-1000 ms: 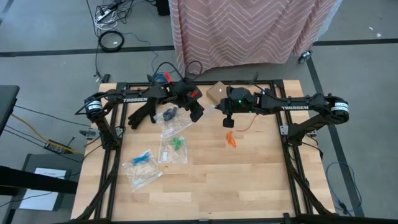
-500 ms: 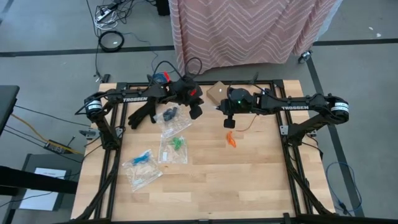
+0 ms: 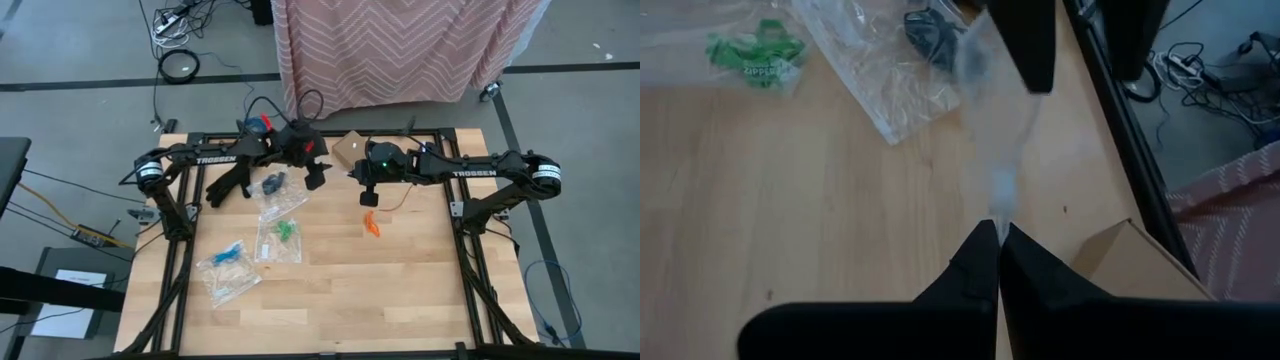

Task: Sort rubber bands
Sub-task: Open the transparent zip bag

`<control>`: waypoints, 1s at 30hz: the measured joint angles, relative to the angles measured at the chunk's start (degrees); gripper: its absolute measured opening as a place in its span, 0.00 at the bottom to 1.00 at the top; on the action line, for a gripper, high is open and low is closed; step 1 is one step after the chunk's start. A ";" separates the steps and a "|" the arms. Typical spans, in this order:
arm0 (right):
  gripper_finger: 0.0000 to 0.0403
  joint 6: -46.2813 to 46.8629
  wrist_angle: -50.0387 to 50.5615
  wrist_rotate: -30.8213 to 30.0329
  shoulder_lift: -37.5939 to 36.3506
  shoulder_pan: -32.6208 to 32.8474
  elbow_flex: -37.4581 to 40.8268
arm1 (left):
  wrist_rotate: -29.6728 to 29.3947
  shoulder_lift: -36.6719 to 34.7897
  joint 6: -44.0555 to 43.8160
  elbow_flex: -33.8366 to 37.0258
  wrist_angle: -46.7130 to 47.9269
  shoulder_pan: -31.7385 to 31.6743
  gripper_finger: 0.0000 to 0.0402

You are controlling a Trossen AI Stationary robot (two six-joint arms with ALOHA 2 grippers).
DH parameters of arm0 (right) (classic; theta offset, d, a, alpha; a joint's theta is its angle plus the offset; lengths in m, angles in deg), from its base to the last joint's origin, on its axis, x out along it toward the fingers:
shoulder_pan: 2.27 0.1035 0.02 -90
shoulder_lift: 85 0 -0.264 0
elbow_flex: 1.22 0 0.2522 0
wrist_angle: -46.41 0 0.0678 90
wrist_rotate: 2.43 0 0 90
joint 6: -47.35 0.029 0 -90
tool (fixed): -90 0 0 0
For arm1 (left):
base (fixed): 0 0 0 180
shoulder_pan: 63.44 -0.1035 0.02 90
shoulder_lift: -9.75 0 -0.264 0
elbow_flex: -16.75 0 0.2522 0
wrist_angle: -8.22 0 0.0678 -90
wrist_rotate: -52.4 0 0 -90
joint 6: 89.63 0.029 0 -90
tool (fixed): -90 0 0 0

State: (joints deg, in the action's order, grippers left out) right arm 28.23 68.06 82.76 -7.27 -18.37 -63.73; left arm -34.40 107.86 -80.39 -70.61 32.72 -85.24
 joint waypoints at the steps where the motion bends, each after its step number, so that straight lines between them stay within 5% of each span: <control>1: 0.00 0.00 0.06 0.00 0.00 0.00 0.00 | 0.03 -0.36 0.71 0.00 -0.36 -0.20 0.54; 6: 0.00 0.41 -0.13 -0.04 -0.02 0.00 0.67 | 0.99 -4.63 1.11 0.00 -0.94 -2.56 0.59; 13: 0.00 2.03 -0.78 -0.01 -0.02 0.00 1.29 | 10.07 -15.21 2.79 4.21 -2.76 -8.71 0.59; 18: 0.00 2.05 -2.69 -0.02 -0.02 0.00 1.29 | 20.52 -24.73 -1.55 19.52 -16.69 -13.12 0.59; 24: 0.00 1.95 -8.24 0.61 -0.04 -0.13 1.29 | 20.49 -33.10 -4.60 40.60 -36.05 -14.19 0.59; 30: 0.00 2.60 -11.16 0.99 -0.04 -0.61 1.29 | 17.64 -36.03 -10.48 54.38 -59.26 -14.21 0.59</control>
State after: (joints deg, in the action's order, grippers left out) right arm 30.83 56.89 83.75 -7.31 -18.98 -62.44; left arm -16.76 71.84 -90.87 -16.23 -26.54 -99.45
